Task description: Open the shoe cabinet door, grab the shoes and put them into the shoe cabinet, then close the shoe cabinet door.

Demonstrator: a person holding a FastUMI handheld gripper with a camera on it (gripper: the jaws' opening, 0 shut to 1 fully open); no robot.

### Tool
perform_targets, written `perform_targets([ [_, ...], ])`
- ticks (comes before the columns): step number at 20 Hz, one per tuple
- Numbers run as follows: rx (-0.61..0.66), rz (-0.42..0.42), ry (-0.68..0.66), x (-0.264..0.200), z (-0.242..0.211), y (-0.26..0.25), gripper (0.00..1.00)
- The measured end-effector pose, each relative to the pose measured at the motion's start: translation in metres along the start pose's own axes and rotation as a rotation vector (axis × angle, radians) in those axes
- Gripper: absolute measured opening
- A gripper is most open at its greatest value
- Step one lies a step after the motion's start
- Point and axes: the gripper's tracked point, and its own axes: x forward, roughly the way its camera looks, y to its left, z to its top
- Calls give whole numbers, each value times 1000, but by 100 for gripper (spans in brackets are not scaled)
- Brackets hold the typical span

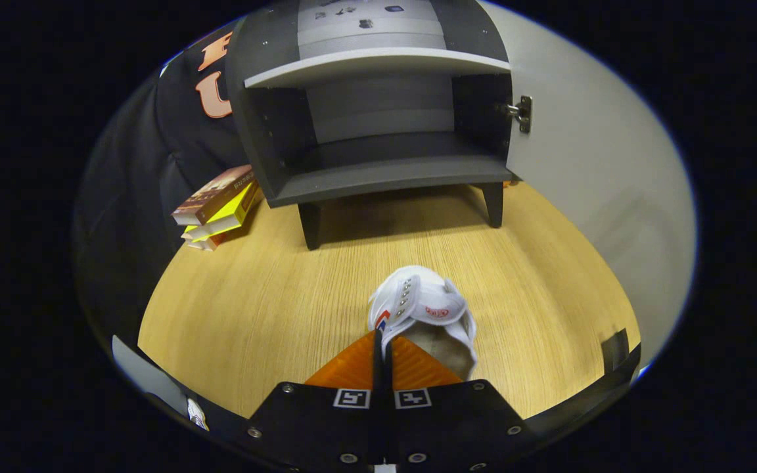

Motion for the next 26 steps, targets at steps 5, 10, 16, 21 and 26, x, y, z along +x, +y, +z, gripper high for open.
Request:
perform_targets([
  [5,13,7,-131,-37,68,0,0],
  [10,-14,-3,-361,-106,184,2,0],
  [16,-75,12,-552,-134,303,17,0],
  [21,-89,34,-558,-71,383,32,0],
  [26,-141,10,-495,3,414,44,0],
])
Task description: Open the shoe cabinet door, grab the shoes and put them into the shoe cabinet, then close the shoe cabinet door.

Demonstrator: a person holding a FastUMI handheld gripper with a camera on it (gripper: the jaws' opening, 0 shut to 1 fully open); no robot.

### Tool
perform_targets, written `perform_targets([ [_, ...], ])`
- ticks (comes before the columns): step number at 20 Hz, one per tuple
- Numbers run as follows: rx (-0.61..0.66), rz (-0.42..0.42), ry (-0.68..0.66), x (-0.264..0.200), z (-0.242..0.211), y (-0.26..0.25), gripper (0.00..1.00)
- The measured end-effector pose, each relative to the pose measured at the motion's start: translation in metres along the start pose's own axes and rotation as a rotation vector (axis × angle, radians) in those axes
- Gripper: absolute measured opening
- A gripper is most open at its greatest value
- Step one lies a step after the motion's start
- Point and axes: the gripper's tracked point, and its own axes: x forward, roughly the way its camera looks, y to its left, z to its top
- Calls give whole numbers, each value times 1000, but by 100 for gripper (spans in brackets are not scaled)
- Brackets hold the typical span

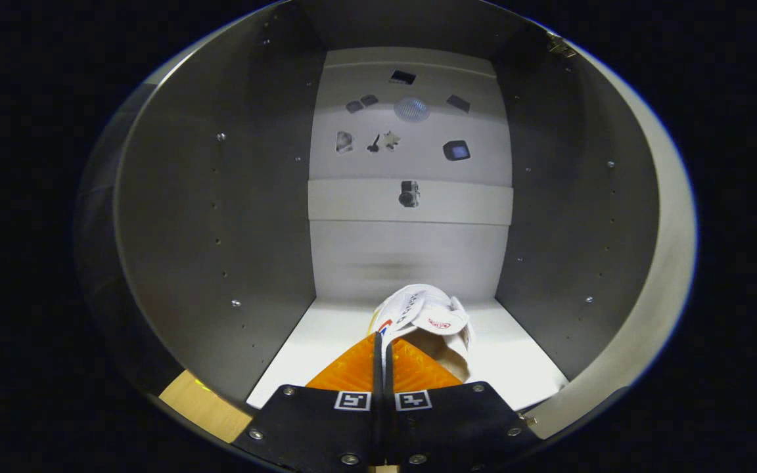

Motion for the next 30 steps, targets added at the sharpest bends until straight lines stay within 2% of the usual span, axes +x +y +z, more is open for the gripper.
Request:
perform_targets([
  [3,2,17,49,23,-12,6,0],
  [4,-19,-11,35,30,-10,2,0],
  [6,-27,-17,50,26,-15,5,0],
  [8,-36,-26,66,26,-16,2,5],
  [12,-26,-52,14,19,-1,2,37],
  [15,-22,-53,-8,11,8,5,45],
  [17,-8,-33,-58,-5,22,9,62],
  [18,4,-27,-83,-17,28,10,68],
  [19,16,-30,-107,-33,34,6,80],
  [21,39,-28,-161,-73,48,1,92],
  [30,91,-41,-257,-300,57,-33,93],
])
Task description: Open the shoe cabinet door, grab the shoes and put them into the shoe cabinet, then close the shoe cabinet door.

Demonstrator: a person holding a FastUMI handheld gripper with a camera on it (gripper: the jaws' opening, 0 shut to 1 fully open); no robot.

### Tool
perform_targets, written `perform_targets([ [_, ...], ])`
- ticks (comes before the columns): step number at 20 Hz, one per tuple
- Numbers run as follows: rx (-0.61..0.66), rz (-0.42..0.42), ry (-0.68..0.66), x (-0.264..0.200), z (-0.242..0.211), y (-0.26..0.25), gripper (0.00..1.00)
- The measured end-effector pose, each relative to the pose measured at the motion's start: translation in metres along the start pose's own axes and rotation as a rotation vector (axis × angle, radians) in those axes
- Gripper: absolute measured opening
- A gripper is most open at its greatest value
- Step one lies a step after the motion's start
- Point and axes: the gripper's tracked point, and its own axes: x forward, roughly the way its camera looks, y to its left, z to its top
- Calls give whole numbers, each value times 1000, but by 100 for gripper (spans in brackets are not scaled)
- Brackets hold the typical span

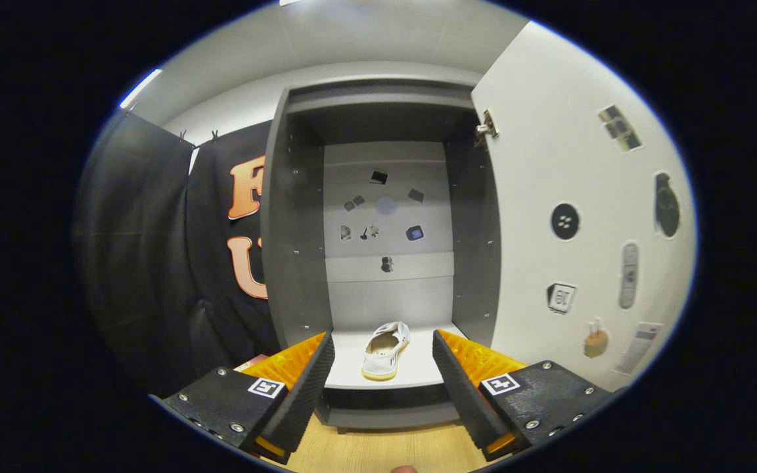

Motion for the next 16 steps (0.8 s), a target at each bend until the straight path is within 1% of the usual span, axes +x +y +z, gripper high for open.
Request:
perform_targets([
  [2,11,-6,4,-36,6,-14,93],
  [4,30,17,16,-72,11,-18,93],
  [6,33,43,14,-97,17,-20,93],
  [8,26,48,0,-118,23,-24,94],
  [13,4,59,-17,-154,27,-27,93],
  [16,-4,53,-25,-157,32,-26,93],
])
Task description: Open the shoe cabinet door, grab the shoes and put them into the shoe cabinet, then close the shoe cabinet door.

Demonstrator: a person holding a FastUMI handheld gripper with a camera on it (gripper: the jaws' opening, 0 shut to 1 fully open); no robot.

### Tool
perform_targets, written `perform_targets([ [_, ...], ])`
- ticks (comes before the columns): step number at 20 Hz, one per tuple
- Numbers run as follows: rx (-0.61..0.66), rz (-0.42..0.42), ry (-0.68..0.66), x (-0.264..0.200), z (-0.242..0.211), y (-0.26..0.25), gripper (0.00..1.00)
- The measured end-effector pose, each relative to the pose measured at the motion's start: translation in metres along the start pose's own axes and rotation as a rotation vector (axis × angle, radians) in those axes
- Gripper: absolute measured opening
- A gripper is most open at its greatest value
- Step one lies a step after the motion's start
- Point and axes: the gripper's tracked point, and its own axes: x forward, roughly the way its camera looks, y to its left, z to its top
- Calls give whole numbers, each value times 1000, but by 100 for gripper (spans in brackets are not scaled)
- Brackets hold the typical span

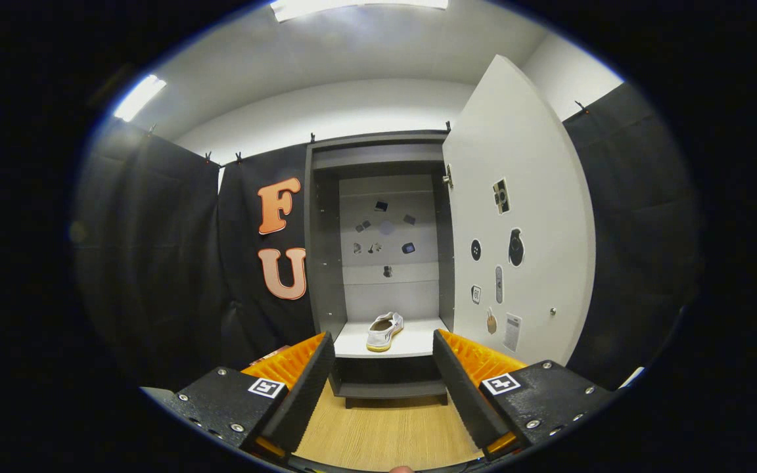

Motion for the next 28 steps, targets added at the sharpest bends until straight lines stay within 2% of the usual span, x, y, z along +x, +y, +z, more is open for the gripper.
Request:
perform_targets([
  [3,-6,-14,-5,-6,2,-5,93],
  [7,24,-60,-4,-21,4,-41,93],
  [13,25,-195,-6,-46,4,-135,93],
  [17,46,-255,1,-48,-4,-194,93],
  [21,39,-256,24,-41,-16,-225,95],
  [28,42,-192,46,-11,-32,-239,95],
])
